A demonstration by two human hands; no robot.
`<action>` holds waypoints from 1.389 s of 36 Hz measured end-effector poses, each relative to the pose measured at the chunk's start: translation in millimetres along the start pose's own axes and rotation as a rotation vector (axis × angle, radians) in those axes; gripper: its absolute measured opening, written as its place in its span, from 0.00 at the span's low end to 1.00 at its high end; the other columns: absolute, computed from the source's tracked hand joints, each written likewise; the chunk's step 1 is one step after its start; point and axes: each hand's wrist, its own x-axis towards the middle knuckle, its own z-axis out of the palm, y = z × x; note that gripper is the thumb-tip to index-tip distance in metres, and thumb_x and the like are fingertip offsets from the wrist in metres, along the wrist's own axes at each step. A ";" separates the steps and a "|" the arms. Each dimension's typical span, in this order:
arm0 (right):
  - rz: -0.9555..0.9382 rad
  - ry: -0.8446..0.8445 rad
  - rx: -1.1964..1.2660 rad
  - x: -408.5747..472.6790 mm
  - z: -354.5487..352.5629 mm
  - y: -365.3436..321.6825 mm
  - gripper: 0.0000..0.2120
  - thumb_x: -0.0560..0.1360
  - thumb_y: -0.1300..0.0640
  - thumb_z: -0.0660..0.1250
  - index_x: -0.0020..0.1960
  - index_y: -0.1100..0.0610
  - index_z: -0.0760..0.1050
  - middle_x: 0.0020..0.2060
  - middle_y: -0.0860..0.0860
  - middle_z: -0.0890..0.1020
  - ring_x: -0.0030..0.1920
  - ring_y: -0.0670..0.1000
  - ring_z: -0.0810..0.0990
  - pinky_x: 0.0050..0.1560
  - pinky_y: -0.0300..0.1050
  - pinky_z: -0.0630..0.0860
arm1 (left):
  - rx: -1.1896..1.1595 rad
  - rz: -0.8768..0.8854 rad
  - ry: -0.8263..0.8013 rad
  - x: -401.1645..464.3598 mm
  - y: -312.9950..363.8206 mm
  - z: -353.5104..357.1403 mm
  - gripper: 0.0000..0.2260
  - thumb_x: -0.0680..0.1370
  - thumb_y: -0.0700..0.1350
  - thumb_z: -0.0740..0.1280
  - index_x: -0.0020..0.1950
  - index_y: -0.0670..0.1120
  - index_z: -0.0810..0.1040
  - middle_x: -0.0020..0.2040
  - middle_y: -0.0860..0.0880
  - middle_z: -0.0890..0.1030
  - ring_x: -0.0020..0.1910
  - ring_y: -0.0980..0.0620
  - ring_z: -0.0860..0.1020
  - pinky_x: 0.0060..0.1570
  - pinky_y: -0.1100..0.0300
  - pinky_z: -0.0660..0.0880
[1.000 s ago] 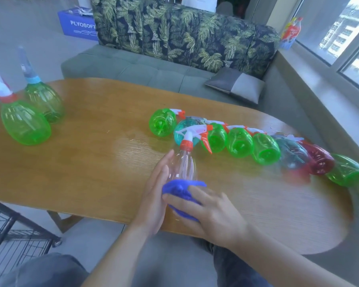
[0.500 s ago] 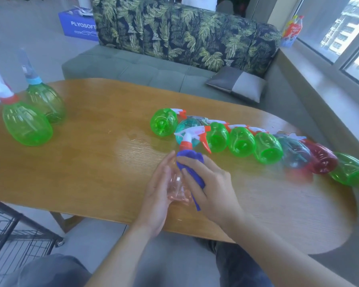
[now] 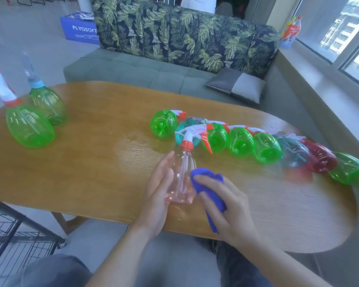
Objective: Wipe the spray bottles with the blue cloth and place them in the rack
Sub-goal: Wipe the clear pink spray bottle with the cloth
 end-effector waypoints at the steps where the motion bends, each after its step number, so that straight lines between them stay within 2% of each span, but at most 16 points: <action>1: 0.110 0.059 0.034 1.6 0.3 0.0 0.11 0.83 0.50 0.65 0.64 0.44 0.80 0.56 0.37 0.81 0.54 0.41 0.81 0.54 0.32 0.73 | 0.011 0.009 -0.005 -0.2 -0.6 -0.9 0.28 0.77 0.63 0.74 0.77 0.64 0.75 0.75 0.45 0.79 0.67 0.41 0.79 0.56 0.44 0.80; 5: 0.390 0.109 0.197 7.8 4.2 -0.3 0.16 0.84 0.57 0.66 0.64 0.38 0.79 0.57 0.41 0.83 0.57 0.49 0.82 0.57 0.37 0.75 | 0.059 0.028 -0.026 0.5 -4.8 -5.1 0.36 0.72 0.60 0.81 0.78 0.66 0.73 0.77 0.44 0.77 0.77 0.38 0.74 0.73 0.32 0.73; 7: 0.429 0.092 0.242 9.4 4.8 -1.9 0.16 0.84 0.59 0.66 0.65 0.41 0.79 0.59 0.39 0.83 0.62 0.47 0.81 0.62 0.37 0.74 | 0.056 0.032 -0.019 2.1 -7.4 -5.5 0.35 0.72 0.57 0.81 0.78 0.66 0.73 0.75 0.42 0.78 0.76 0.33 0.74 0.72 0.31 0.72; 11: 0.471 0.089 0.308 10.5 5.2 -4.3 0.18 0.82 0.59 0.68 0.69 0.45 0.76 0.62 0.35 0.81 0.66 0.41 0.78 0.64 0.32 0.71 | 0.022 0.027 -0.001 2.8 -8.1 -1.9 0.32 0.73 0.55 0.78 0.77 0.65 0.75 0.70 0.46 0.81 0.70 0.39 0.79 0.66 0.37 0.80; 14: 0.503 0.129 0.336 12.4 5.5 -2.3 0.21 0.81 0.58 0.70 0.71 0.43 0.74 0.62 0.32 0.80 0.66 0.39 0.77 0.63 0.31 0.72 | 0.037 0.029 -0.003 2.5 -6.7 0.0 0.34 0.74 0.62 0.79 0.78 0.69 0.71 0.79 0.47 0.75 0.78 0.35 0.72 0.73 0.25 0.69; 16: 0.530 0.139 0.339 14.6 6.5 1.4 0.21 0.81 0.56 0.71 0.70 0.41 0.73 0.61 0.32 0.80 0.64 0.40 0.78 0.63 0.34 0.74 | 0.033 0.019 0.001 3.7 -7.0 -0.1 0.31 0.77 0.61 0.76 0.78 0.71 0.71 0.81 0.46 0.73 0.78 0.35 0.72 0.71 0.29 0.73; 19: 0.598 0.132 0.339 19.2 6.9 7.9 0.18 0.81 0.54 0.71 0.68 0.42 0.75 0.58 0.34 0.81 0.61 0.41 0.81 0.62 0.40 0.78 | 0.024 0.006 -0.006 4.6 -9.2 -1.7 0.22 0.82 0.54 0.66 0.75 0.70 0.75 0.76 0.44 0.78 0.69 0.42 0.82 0.53 0.46 0.83; 21: 0.609 0.142 0.356 24.7 5.2 8.5 0.14 0.82 0.55 0.70 0.65 0.44 0.78 0.56 0.36 0.83 0.57 0.42 0.82 0.58 0.41 0.79 | 0.045 0.019 -0.025 3.7 -10.4 -2.0 0.21 0.83 0.53 0.63 0.75 0.69 0.76 0.75 0.47 0.79 0.68 0.45 0.82 0.56 0.47 0.81; 25: 0.565 0.147 0.420 40.6 3.6 2.7 0.11 0.83 0.57 0.69 0.63 0.47 0.82 0.52 0.42 0.86 0.49 0.46 0.84 0.48 0.37 0.79 | 0.035 0.027 -0.009 2.6 -7.3 0.1 0.20 0.82 0.53 0.63 0.72 0.67 0.79 0.71 0.49 0.83 0.65 0.47 0.84 0.53 0.53 0.83; 27: 0.537 0.126 0.419 46.5 7.8 0.2 0.11 0.83 0.56 0.68 0.64 0.47 0.82 0.54 0.45 0.85 0.51 0.47 0.84 0.51 0.39 0.79 | 0.037 0.025 0.000 2.5 -6.6 0.9 0.19 0.82 0.54 0.63 0.72 0.68 0.79 0.70 0.51 0.83 0.66 0.47 0.83 0.52 0.54 0.83; 29: 0.500 0.110 0.378 49.0 13.9 -1.3 0.12 0.84 0.54 0.67 0.65 0.45 0.81 0.56 0.44 0.84 0.55 0.46 0.83 0.56 0.40 0.78 | 0.043 0.032 0.009 2.1 -5.8 2.2 0.19 0.82 0.54 0.62 0.72 0.69 0.79 0.70 0.52 0.83 0.69 0.47 0.82 0.53 0.52 0.82; 34: 0.414 0.078 0.257 45.7 29.7 -6.3 0.11 0.84 0.50 0.65 0.64 0.40 0.81 0.51 0.42 0.82 0.48 0.48 0.82 0.53 0.45 0.78 | 0.040 0.021 0.047 0.3 -3.6 3.7 0.18 0.84 0.55 0.62 0.73 0.66 0.79 0.74 0.55 0.80 0.73 0.48 0.79 0.65 0.38 0.78; 37: 0.258 0.046 0.115 35.5 34.9 -9.9 0.13 0.83 0.46 0.65 0.64 0.44 0.81 0.46 0.46 0.78 0.47 0.47 0.80 0.50 0.36 0.74 | 0.012 0.013 0.054 0.1 0.1 3.7 0.16 0.87 0.56 0.63 0.75 0.64 0.77 0.74 0.52 0.81 0.72 0.44 0.80 0.62 0.42 0.78; 41: -0.079 -0.125 -0.021 14.3 32.1 -8.1 0.13 0.84 0.49 0.67 0.66 0.49 0.81 0.48 0.51 0.77 0.48 0.48 0.79 0.52 0.38 0.76 | -0.027 0.012 0.062 0.1 3.4 3.2 0.20 0.84 0.58 0.64 0.76 0.60 0.77 0.73 0.48 0.81 0.68 0.49 0.82 0.59 0.55 0.80; 45: -0.307 -0.261 -0.150 8.2 17.4 -4.0 0.14 0.84 0.50 0.68 0.68 0.52 0.82 0.48 0.49 0.75 0.46 0.50 0.74 0.49 0.38 0.73 | -0.009 0.009 0.053 -1.0 0.7 1.8 0.19 0.84 0.57 0.62 0.75 0.63 0.78 0.75 0.50 0.80 0.76 0.45 0.76 0.72 0.44 0.75; 50: -0.243 -0.059 -0.188 25.2 6.6 -7.9 0.15 0.85 0.49 0.65 0.68 0.51 0.80 0.48 0.45 0.73 0.45 0.44 0.75 0.49 0.35 0.73 | 0.068 0.084 0.069 -2.4 -0.6 6.6 0.17 0.87 0.58 0.63 0.76 0.60 0.78 0.71 0.56 0.82 0.72 0.51 0.80 0.65 0.49 0.80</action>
